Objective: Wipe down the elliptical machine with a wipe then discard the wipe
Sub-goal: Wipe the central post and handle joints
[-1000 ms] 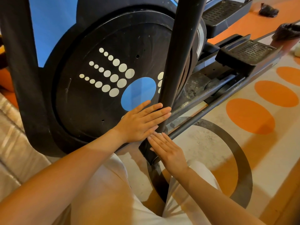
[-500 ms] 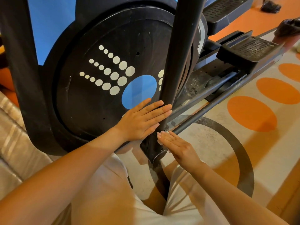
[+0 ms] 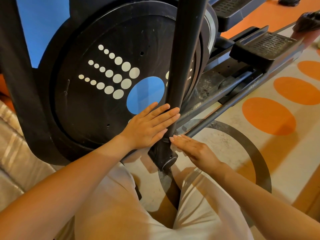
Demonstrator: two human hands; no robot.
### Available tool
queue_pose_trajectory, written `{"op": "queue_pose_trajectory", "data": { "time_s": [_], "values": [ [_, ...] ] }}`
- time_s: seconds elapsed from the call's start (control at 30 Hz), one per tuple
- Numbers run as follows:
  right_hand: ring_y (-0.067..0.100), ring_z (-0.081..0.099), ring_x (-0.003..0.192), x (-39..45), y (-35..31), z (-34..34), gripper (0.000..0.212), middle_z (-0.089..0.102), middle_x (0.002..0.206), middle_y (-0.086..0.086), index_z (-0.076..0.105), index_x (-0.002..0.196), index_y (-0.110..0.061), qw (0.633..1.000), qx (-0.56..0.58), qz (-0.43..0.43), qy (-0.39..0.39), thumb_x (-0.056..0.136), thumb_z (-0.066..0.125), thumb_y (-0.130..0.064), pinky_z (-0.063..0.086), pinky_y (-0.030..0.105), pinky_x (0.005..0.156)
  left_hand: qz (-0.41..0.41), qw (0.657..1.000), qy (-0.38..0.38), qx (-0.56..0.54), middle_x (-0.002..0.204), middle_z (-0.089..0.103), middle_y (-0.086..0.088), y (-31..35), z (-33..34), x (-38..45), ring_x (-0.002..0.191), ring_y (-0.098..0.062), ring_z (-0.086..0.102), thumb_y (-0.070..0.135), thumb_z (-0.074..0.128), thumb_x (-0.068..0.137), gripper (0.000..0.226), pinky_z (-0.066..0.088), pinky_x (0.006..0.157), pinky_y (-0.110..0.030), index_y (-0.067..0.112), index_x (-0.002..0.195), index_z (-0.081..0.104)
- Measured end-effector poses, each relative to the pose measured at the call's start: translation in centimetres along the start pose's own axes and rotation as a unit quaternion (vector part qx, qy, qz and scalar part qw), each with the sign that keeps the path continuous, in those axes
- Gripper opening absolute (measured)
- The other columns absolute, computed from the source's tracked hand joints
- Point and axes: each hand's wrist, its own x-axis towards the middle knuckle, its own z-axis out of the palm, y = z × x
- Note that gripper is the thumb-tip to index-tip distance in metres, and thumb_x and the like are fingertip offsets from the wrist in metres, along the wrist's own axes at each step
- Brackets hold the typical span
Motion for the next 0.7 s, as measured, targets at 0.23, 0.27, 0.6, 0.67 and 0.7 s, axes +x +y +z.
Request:
{"op": "queue_pose_trajectory", "data": {
  "time_s": [0.23, 0.27, 0.6, 0.67, 0.7],
  "values": [
    [0.038, 0.051, 0.127, -0.9, -0.6, 1.1, 0.071, 0.056, 0.138, 0.014, 0.05, 0.139, -0.007, 0.996, -0.06, 0.057, 0.016, 0.075, 0.069, 0.018, 0.045, 0.049, 0.102, -0.017, 1.0, 0.003, -0.01, 0.165, -0.005, 0.007, 0.5, 0.3, -0.1, 0.153, -0.017, 0.002, 0.035, 0.024, 0.108, 0.057, 0.005, 0.124, -0.037, 0.021, 0.159, 0.003],
    [0.041, 0.051, 0.126, -1.0, -1.0, 1.1, 0.079, 0.056, 0.137, 0.016, 0.05, 0.138, -0.006, 0.993, -0.081, 0.087, 0.022, 0.068, 0.073, 0.022, 0.049, 0.05, 0.095, -0.016, 1.0, 0.004, -0.01, 0.165, -0.006, 0.008, 0.5, 0.2, -0.1, 0.153, -0.017, 0.002, 0.035, 0.024, 0.108, 0.057, 0.005, 0.124, -0.037, 0.021, 0.159, 0.003],
    [0.035, 0.027, 0.144, 3.3, -5.0, 1.8, 0.064, 0.038, 0.153, 0.012, 0.03, 0.151, -0.019, 0.949, -0.003, 0.311, 0.055, 0.094, 0.058, -0.007, 0.038, 0.051, 0.11, -0.024, 0.999, 0.008, -0.02, 0.165, -0.008, 0.009, 0.9, 0.5, 0.0, 0.153, -0.016, -0.001, 0.035, 0.023, 0.108, 0.057, 0.004, 0.124, -0.035, 0.022, 0.158, 0.0],
    [0.034, 0.031, 0.143, 4.1, -5.2, 1.7, 0.059, 0.033, 0.155, 0.012, 0.026, 0.153, -0.023, 0.936, 0.018, 0.347, 0.055, 0.099, 0.05, -0.014, 0.036, 0.049, 0.112, -0.022, 1.0, 0.006, -0.019, 0.165, -0.008, 0.008, 0.7, 0.5, 0.0, 0.153, -0.016, 0.0, 0.035, 0.024, 0.108, 0.057, 0.005, 0.124, -0.035, 0.022, 0.158, 0.001],
    [0.035, 0.036, 0.14, 4.3, -5.2, 1.7, 0.058, 0.033, 0.156, 0.013, 0.025, 0.153, -0.024, 0.931, 0.029, 0.36, 0.052, 0.1, 0.048, -0.017, 0.037, 0.048, 0.112, -0.021, 1.0, 0.005, -0.02, 0.165, -0.008, 0.008, 0.6, 0.5, 0.0, 0.153, -0.016, 0.0, 0.034, 0.024, 0.108, 0.057, 0.005, 0.124, -0.035, 0.022, 0.158, 0.001]
  ]
}}
